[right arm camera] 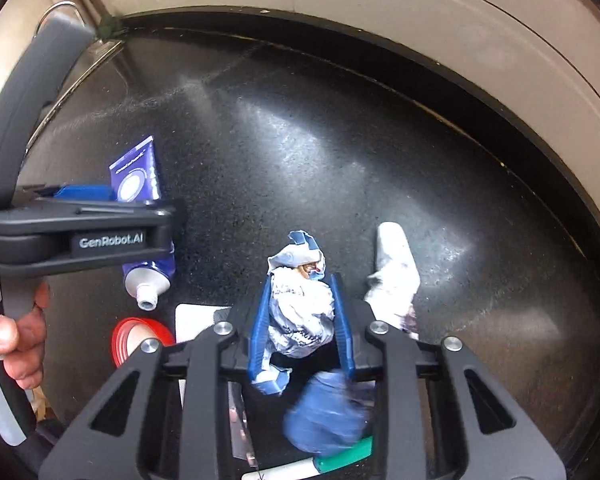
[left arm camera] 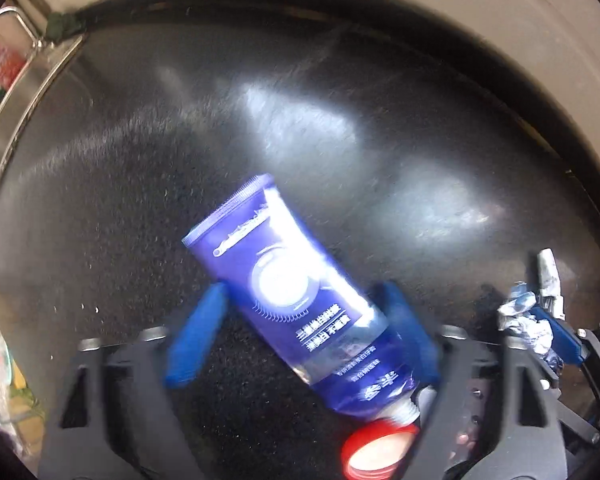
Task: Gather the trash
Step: 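Grasp the blue toothpaste tube with the left tool while the right tool grasps crumpled foil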
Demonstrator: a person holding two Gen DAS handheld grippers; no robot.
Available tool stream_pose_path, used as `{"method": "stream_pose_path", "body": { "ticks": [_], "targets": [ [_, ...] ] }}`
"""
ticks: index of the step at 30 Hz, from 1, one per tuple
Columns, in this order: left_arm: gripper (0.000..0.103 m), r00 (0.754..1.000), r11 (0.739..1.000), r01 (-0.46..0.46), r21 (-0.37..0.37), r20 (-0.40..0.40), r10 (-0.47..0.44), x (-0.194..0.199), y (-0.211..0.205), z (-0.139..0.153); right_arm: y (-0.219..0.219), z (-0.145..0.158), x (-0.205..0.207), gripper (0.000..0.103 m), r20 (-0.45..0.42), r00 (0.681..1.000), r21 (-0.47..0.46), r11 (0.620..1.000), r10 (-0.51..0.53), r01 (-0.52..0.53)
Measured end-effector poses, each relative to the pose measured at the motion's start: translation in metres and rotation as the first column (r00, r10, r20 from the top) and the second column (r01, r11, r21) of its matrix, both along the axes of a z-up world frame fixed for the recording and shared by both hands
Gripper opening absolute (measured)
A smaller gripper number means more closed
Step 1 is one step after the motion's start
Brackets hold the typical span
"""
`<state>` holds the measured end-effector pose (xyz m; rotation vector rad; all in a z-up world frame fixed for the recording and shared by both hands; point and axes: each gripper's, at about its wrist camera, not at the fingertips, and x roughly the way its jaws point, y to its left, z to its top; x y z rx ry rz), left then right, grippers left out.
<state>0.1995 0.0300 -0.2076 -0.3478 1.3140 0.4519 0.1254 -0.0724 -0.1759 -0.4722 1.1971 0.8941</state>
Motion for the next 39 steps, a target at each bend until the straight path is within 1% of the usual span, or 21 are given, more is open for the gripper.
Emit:
{"method": "stream_pose_path", "body": {
  "ticks": [1,2,4,6,7,8,9,10,14,18,20,21,22,23,24,25,28,31,34,36,39],
  "targets": [
    [0.055,1.0,1.0,0.009,-0.019,0.02,-0.008,0.0,-0.001,0.002,-0.002,0.005,0.001,0.028,-0.006,1.0,0.019,1.0,-0.013,0.013],
    [0.053,1.0,0.999,0.014,-0.041,0.027,-0.013,0.0,0.0,0.004,-0.004,0.009,0.001,0.028,-0.009,1.0,0.029,0.999,-0.022,0.023],
    [0.052,0.999,0.996,-0.003,-0.095,0.042,0.007,-0.002,0.004,0.004,-0.008,0.018,0.001,0.028,-0.009,0.999,0.051,0.998,-0.042,0.043],
    [0.051,0.999,0.994,0.021,-0.104,0.051,-0.016,-0.005,0.004,0.007,-0.013,0.029,0.0,0.028,-0.006,0.998,0.069,0.996,-0.064,0.064],
    [0.024,0.997,0.995,0.04,-0.095,0.07,-0.033,-0.007,0.003,0.012,-0.016,0.035,-0.001,0.028,-0.005,0.997,0.08,0.994,-0.074,0.074],
    [0.012,0.993,0.995,0.076,-0.069,0.097,-0.07,-0.008,0.0,0.024,-0.017,0.04,-0.002,0.028,-0.002,0.997,0.086,0.993,-0.081,0.081],
    [0.007,0.988,0.993,0.114,-0.033,0.11,-0.11,-0.009,-0.004,0.036,-0.02,0.047,-0.005,0.028,0.003,0.996,0.097,0.992,-0.088,0.087],
    [0.0,0.984,0.99,0.135,-0.034,0.122,-0.13,-0.013,-0.003,0.044,-0.022,0.051,-0.006,0.028,0.007,0.996,0.103,0.991,-0.091,0.089],
    [0.0,0.973,0.983,0.182,0.002,0.146,-0.181,-0.026,-0.002,0.06,-0.028,0.068,-0.015,0.028,0.026,0.993,0.125,0.986,-0.116,0.111],
    [0.0,0.964,0.97,0.227,-0.084,0.157,-0.213,-0.049,0.014,0.053,-0.037,0.078,-0.022,0.028,0.039,0.988,0.128,0.981,-0.151,0.145],
    [0.001,0.955,0.96,0.271,-0.063,0.139,-0.261,-0.055,0.02,0.052,-0.046,0.085,-0.028,0.028,0.043,0.983,0.136,0.976,-0.176,0.169],
    [0.006,0.948,0.953,0.298,-0.059,0.137,-0.288,-0.056,0.019,0.052,-0.05,0.088,-0.03,0.028,0.045,0.981,0.141,0.973,-0.188,0.18],
    [0.031,0.942,0.945,0.321,-0.058,0.119,-0.313,-0.058,0.015,0.049,-0.051,0.089,-0.029,0.028,0.045,0.98,0.142,0.972,-0.195,0.187],
    [0.076,0.944,0.947,0.319,-0.037,0.102,-0.314,-0.058,0.012,0.044,-0.055,0.089,-0.032,0.028,0.045,0.977,0.142,0.97,-0.207,0.199],
    [0.089,0.949,0.953,0.301,0.007,0.099,-0.301,-0.059,0.012,0.041,-0.058,0.09,-0.033,0.028,0.043,0.976,0.143,0.968,-0.215,0.207],
    [0.09,0.949,0.955,0.295,0.026,0.104,-0.296,-0.063,0.012,0.04,-0.059,0.09,-0.033,0.028,0.042,0.975,0.144,0.967,-0.219,0.212],
    [0.088,0.952,0.954,0.299,0.005,0.073,-0.298,-0.064,0.008,0.023,-0.063,0.09,-0.037,0.028,0.041,0.971,0.148,0.962,-0.237,0.228],
    [0.069,0.946,0.946,0.323,-0.005,0.031,-0.323,-0.061,0.001,0.003,-0.069,0.09,-0.039,0.028,0.045,0.969,0.15,0.96,-0.244,0.235],
    [0.051,0.918,0.919,0.39,0.053,0.048,-0.393,-0.061,-0.011,0.008,-0.072,0.09,-0.041,0.028,0.046,0.968,0.147,0.961,-0.245,0.236],
    [0.051,0.915,0.916,0.399,0.031,0.048,-0.4,-0.061,-0.017,0.013,-0.069,0.09,-0.044,0.028,0.052,0.97,0.143,0.963,-0.237,0.228],
    [0.051,0.912,0.915,0.402,0.046,0.067,-0.404,-0.066,-0.02,0.027,-0.067,0.093,-0.048,0.028,0.05,0.972,0.146,0.964,-0.23,0.22]
  ]
}}
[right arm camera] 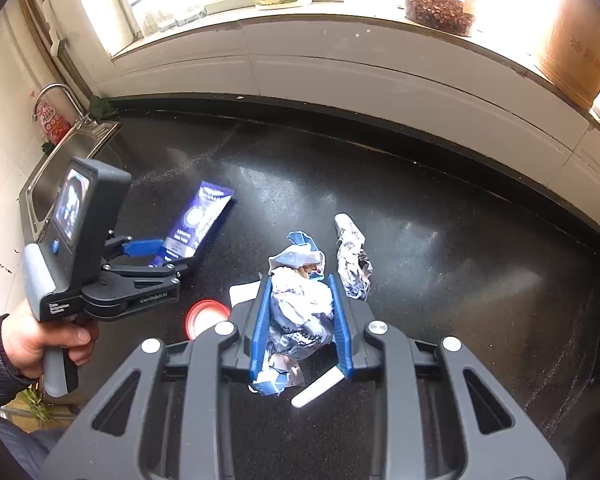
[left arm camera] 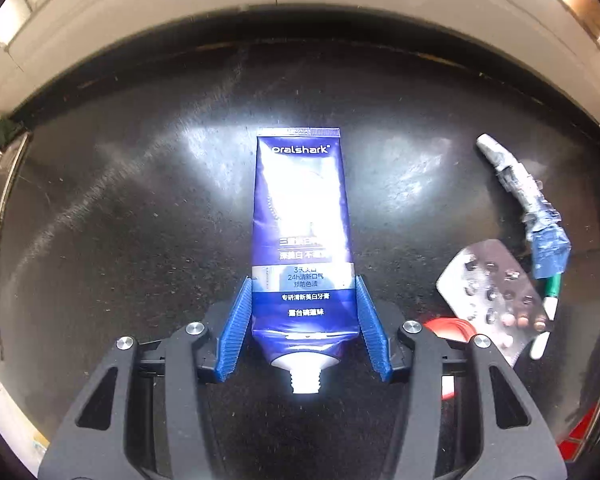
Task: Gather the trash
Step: 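Grasp the blue toothpaste tube with the left tool while the right tool grasps crumpled foil, then carry toothpaste tube and foil to the bin and open both tools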
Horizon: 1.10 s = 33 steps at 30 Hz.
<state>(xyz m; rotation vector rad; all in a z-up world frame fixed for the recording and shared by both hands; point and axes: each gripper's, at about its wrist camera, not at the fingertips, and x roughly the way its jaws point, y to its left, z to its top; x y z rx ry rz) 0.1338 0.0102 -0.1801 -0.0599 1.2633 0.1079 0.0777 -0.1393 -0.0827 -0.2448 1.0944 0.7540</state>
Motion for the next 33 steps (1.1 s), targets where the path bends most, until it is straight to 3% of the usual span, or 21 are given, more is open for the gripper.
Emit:
{"method": "stream_pose_path", "body": {
  "ticks": [11,19,23,28,33],
  "targets": [
    [0.051,0.988,1.0,0.02,0.02,0.15,-0.023,-0.055,-0.009,0.11,0.013,0.015,-0.024,0.028,0.021,0.999,0.009,0.999,0.031,-0.031],
    [0.051,0.984,0.999,-0.031,0.018,0.177,0.027,-0.076,0.011,0.113,0.028,0.029,-0.047,0.028,0.051,0.996,0.015,0.997,0.078,-0.078],
    [0.051,0.971,0.994,-0.107,0.02,0.217,0.1,-0.1,0.04,0.116,0.068,0.04,-0.07,0.028,0.068,0.984,0.029,0.986,0.162,-0.164],
    [0.051,0.925,0.958,-0.287,0.003,0.262,0.276,-0.163,0.099,0.131,0.138,0.051,-0.116,0.028,0.072,0.944,0.07,0.942,0.322,-0.327],
    [0.051,0.843,0.872,-0.489,0.028,0.271,0.464,-0.253,0.159,0.13,0.232,0.05,-0.199,0.028,0.052,0.836,0.113,0.828,0.546,-0.549]
  ]
}}
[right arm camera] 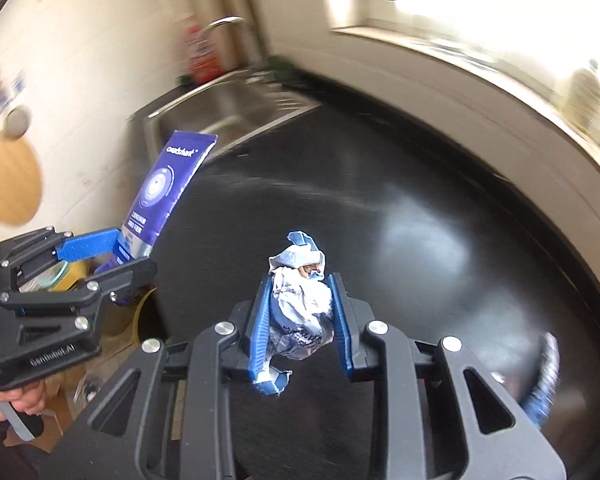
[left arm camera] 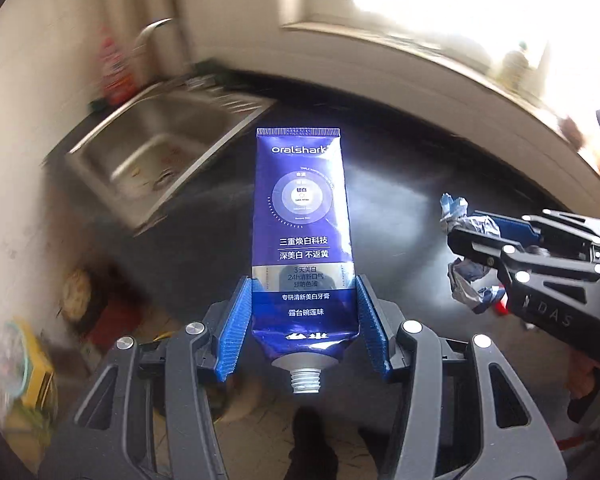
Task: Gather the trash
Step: 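Carry toothpaste tube and foil to the bin and open both tools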
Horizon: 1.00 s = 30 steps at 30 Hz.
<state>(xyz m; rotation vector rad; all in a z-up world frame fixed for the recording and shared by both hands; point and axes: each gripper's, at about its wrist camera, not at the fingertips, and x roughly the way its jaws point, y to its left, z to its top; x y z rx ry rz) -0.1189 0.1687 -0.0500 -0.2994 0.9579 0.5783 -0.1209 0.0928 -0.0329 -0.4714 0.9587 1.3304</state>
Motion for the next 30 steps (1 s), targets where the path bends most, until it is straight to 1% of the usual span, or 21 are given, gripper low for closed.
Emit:
{"method": "stream_pose_path", "body": {
  "ticks": [1,2,3,4,5,7,8,10,11,13,15,17,20,23,25,26,27,28,29,30],
  "targets": [
    [0.051,0.999,0.999,-0.053,-0.009,-0.007,0.053,-0.024,0.013,-0.004,0.017,-0.002,-0.018,0.028,-0.01,0.999,0.002,0.999,0.045,-0.045],
    [0.051,0.995,0.994,-0.103,-0.022,-0.021,0.102,-0.047,0.026,-0.011,0.038,-0.008,-0.045,0.029,-0.027,0.994,0.003,0.994,0.11,-0.11],
    [0.051,0.99,0.99,-0.136,-0.027,-0.035,0.135,-0.063,0.032,-0.017,0.05,-0.012,-0.061,0.028,-0.038,0.989,0.002,0.989,0.145,-0.145],
    [0.051,0.981,0.981,-0.189,-0.036,-0.057,0.187,-0.088,0.044,-0.027,0.063,-0.017,-0.079,0.028,-0.053,0.982,0.0,0.983,0.183,-0.184],
    [0.051,0.973,0.973,-0.225,-0.05,-0.07,0.222,-0.105,0.052,-0.035,0.08,-0.027,-0.106,0.028,-0.081,0.968,-0.006,0.971,0.236,-0.238],
    [0.051,0.952,0.951,-0.298,-0.084,-0.096,0.29,-0.142,0.065,-0.057,0.1,-0.042,-0.139,0.029,-0.105,0.949,-0.026,0.953,0.297,-0.301],
    [0.051,0.942,0.94,-0.325,-0.099,-0.115,0.314,-0.158,0.07,-0.07,0.112,-0.056,-0.163,0.029,-0.128,0.933,-0.042,0.938,0.337,-0.344],
    [0.051,0.927,0.923,-0.365,-0.12,-0.135,0.349,-0.184,0.079,-0.095,0.126,-0.075,-0.191,0.029,-0.14,0.916,-0.066,0.92,0.375,-0.386],
    [0.051,0.921,0.914,-0.382,-0.135,-0.143,0.363,-0.197,0.084,-0.112,0.134,-0.09,-0.206,0.029,-0.149,0.908,-0.085,0.91,0.391,-0.406],
    [0.051,0.91,0.905,-0.401,-0.143,-0.172,0.377,-0.213,0.091,-0.141,0.146,-0.118,-0.229,0.029,-0.164,0.897,-0.129,0.892,0.411,-0.433],
    [0.051,0.906,0.892,-0.416,-0.178,-0.17,0.388,-0.227,0.1,-0.169,0.154,-0.141,-0.247,0.029,-0.163,0.893,-0.166,0.88,0.42,-0.444],
    [0.051,0.897,0.871,-0.437,-0.224,-0.184,0.403,-0.236,0.115,-0.202,0.168,-0.169,-0.259,0.029,-0.157,0.888,-0.208,0.864,0.433,-0.458],
    [0.051,0.889,0.846,-0.456,-0.275,-0.189,0.417,-0.244,0.136,-0.243,0.187,-0.195,-0.271,0.029,-0.159,0.882,-0.243,0.848,0.444,-0.471],
    [0.051,0.884,0.831,-0.468,-0.302,-0.173,0.435,-0.249,0.152,-0.265,0.202,-0.214,-0.278,0.029,-0.157,0.879,-0.263,0.839,0.451,-0.477],
    [0.051,0.885,0.827,-0.465,-0.315,-0.156,0.438,-0.25,0.162,-0.275,0.212,-0.221,-0.285,0.03,-0.166,0.875,-0.268,0.833,0.455,-0.484],
    [0.052,0.885,0.826,-0.465,-0.319,-0.155,0.439,-0.25,0.166,-0.278,0.213,-0.224,-0.283,0.033,-0.167,0.875,-0.267,0.833,0.455,-0.484],
    [0.057,0.885,0.822,-0.466,-0.327,-0.158,0.438,-0.25,0.169,-0.282,0.216,-0.225,-0.283,0.038,-0.161,0.877,-0.27,0.835,0.453,-0.48],
    [0.076,0.88,0.818,-0.475,-0.324,-0.169,0.444,-0.252,0.172,-0.285,0.218,-0.226,-0.282,0.055,-0.165,0.879,-0.273,0.835,0.448,-0.477],
    [0.087,0.873,0.816,-0.487,-0.311,-0.171,0.456,-0.253,0.172,-0.283,0.22,-0.225,-0.281,0.065,-0.169,0.879,-0.272,0.836,0.445,-0.476],
    [0.087,0.869,0.816,-0.495,-0.3,-0.159,0.468,-0.257,0.173,-0.28,0.22,-0.222,-0.279,0.065,-0.177,0.878,-0.267,0.837,0.444,-0.477]
  ]
}}
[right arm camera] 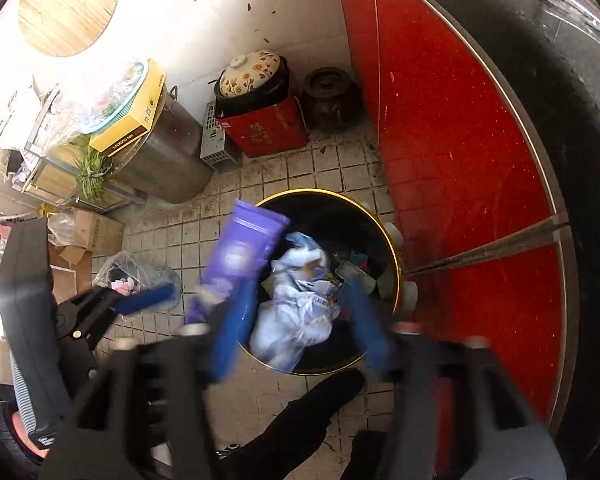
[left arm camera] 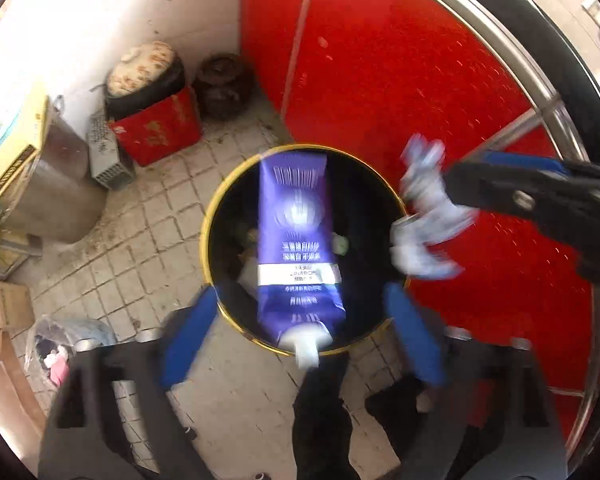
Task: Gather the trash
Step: 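Carry toothpaste tube and foil to the bin and open both tools, then move both open tools back over the countertop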
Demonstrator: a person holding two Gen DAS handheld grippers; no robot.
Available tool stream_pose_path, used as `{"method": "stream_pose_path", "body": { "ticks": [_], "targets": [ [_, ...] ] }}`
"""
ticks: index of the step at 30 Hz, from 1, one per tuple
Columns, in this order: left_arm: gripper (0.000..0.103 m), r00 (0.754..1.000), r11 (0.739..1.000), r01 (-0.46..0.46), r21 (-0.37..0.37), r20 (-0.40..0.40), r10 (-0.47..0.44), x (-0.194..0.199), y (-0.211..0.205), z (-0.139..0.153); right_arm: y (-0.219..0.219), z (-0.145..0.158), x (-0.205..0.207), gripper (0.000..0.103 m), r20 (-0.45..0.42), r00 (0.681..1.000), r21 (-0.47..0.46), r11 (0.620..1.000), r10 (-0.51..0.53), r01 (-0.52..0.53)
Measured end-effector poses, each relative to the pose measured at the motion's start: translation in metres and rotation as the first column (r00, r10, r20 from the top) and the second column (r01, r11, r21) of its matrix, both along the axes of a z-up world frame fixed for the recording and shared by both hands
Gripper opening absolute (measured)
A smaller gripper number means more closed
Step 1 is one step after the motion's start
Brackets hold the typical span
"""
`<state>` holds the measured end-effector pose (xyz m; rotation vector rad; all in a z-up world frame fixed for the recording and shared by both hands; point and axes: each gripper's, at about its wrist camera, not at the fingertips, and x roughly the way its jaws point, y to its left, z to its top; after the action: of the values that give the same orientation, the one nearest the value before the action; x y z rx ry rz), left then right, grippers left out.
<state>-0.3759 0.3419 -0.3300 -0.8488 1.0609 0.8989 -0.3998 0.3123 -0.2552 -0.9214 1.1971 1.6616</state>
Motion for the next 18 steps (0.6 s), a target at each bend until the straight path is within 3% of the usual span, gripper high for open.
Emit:
{"method": "stream_pose_path", "body": {
  "ticks": [6,8,12,15,17,18],
  "targets": [
    [0.087,1.0,0.999,0.019,0.051,-0.017,-0.018,-0.003,-0.005,0.041,-0.035,0.055,0.034,0.068,-0.027,0.999,0.05,0.998,-0.035,0.036],
    [0.088,0.998,0.993,0.055,0.103,-0.024,-0.053,0.004,-0.013,0.073,-0.056,0.087,0.055,0.075,-0.032,0.997,0.092,0.993,-0.069,0.072],
    [0.092,0.987,0.969,0.157,0.19,-0.012,-0.157,0.034,-0.037,0.133,-0.104,0.158,0.11,0.079,-0.017,0.98,0.193,0.961,-0.197,0.196],
    [0.096,0.957,0.922,0.275,0.272,0.017,-0.29,0.078,-0.061,0.181,-0.15,0.206,0.162,0.082,0.029,0.934,0.27,0.903,-0.355,0.335],
    [0.096,0.906,0.87,0.383,0.311,0.058,-0.42,0.121,-0.085,0.206,-0.185,0.227,0.2,0.088,0.05,0.877,0.297,0.845,-0.478,0.444],
    [0.096,0.866,0.834,0.445,0.325,0.08,-0.493,0.145,-0.097,0.214,-0.203,0.234,0.218,0.088,0.048,0.85,0.306,0.818,-0.524,0.487]
  ]
}}
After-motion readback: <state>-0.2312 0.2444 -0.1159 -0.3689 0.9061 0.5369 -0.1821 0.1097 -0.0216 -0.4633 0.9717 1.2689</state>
